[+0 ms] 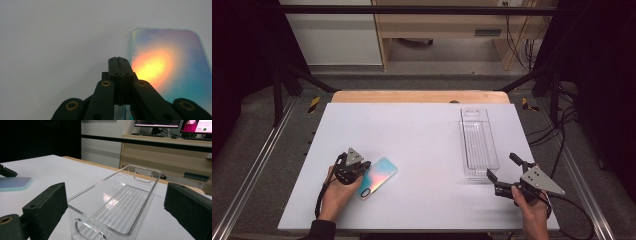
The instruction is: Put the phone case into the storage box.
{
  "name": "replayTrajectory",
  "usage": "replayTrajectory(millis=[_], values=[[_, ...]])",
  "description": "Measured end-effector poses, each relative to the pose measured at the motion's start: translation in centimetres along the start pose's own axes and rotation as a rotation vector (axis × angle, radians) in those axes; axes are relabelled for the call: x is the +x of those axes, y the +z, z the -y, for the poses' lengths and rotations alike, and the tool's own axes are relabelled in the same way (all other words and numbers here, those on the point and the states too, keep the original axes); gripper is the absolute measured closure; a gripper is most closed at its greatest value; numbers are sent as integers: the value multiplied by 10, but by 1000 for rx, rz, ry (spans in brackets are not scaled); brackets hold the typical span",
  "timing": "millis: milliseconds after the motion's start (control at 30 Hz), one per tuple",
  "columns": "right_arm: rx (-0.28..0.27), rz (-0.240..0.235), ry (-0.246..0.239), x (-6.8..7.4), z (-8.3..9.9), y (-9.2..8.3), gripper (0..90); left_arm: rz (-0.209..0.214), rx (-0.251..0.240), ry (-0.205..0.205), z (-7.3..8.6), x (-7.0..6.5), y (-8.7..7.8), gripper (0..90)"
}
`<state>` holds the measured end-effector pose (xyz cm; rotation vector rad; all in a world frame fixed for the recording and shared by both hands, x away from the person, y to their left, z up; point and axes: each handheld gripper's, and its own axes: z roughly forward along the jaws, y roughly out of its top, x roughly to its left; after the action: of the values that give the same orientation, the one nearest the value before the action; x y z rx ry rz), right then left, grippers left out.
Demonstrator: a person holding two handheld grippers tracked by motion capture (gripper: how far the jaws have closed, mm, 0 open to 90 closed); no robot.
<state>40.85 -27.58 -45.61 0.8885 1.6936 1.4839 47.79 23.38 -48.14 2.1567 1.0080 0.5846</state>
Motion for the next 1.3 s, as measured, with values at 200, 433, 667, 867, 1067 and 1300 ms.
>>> replayTrajectory(millis=[200,433,667,867,1067,1300], values=[[-2,1,5,0,0,0,51,23,9,47,-6,-21,2,900],[2,-1,2,0,0,0,51,43,15,70,-10,-39,3,900],[4,1,0,-1,0,0,51,37,-28,50,-11,-36,-3,885],[6,5,9,-1,0,0,50,33,-99,7,-13,-29,-29,332],[-1,7,11,-2,0,-2,49,59,-60,39,-7,-44,-40,97],[5,-1,-2,0,0,-1,49,102,-25,62,-1,-58,-33,81]])
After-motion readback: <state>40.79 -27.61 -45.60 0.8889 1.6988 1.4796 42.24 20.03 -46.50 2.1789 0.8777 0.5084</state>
